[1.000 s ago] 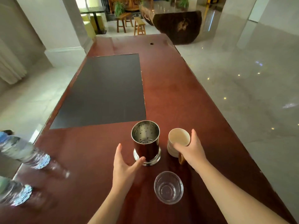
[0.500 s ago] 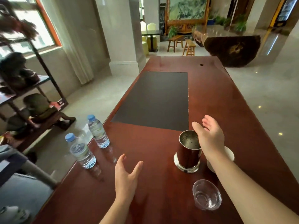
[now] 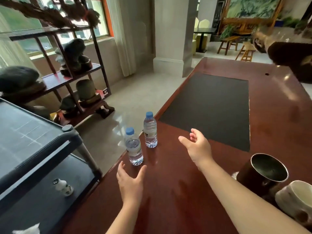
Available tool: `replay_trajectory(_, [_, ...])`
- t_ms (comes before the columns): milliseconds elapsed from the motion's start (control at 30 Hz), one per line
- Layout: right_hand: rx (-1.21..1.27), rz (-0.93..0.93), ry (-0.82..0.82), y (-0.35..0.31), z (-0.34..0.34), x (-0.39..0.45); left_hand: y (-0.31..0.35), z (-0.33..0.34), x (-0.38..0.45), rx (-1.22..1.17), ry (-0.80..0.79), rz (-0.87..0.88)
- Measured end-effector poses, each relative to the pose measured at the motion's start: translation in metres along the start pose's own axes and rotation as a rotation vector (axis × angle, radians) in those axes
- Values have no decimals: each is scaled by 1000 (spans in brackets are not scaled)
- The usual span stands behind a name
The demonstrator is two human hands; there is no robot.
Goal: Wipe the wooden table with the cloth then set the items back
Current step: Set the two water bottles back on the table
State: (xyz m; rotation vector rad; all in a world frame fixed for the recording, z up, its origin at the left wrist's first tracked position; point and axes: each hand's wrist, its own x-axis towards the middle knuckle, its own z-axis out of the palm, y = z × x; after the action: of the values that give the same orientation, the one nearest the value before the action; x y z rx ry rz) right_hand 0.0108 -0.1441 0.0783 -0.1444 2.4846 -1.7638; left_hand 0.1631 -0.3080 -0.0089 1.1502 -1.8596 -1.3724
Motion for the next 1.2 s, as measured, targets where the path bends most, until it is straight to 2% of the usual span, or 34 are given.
replay_trajectory(433, [-68, 131, -181, 29, 135, 65, -20, 38, 86, 3, -116, 57])
replay_trajectory(600, [-40, 110, -191, 28, 167, 85, -26, 48, 102, -14, -154, 58])
replay_trajectory(767, [69, 33, -157, 27, 185, 96, -29, 51, 108, -50, -143, 24])
replay_trajectory(933, [56, 60, -94, 31, 192, 95, -32, 53, 109, -43, -139, 17])
replay_trajectory(1200, [95, 87, -14, 39, 165, 76, -25, 56, 100, -47, -135, 61])
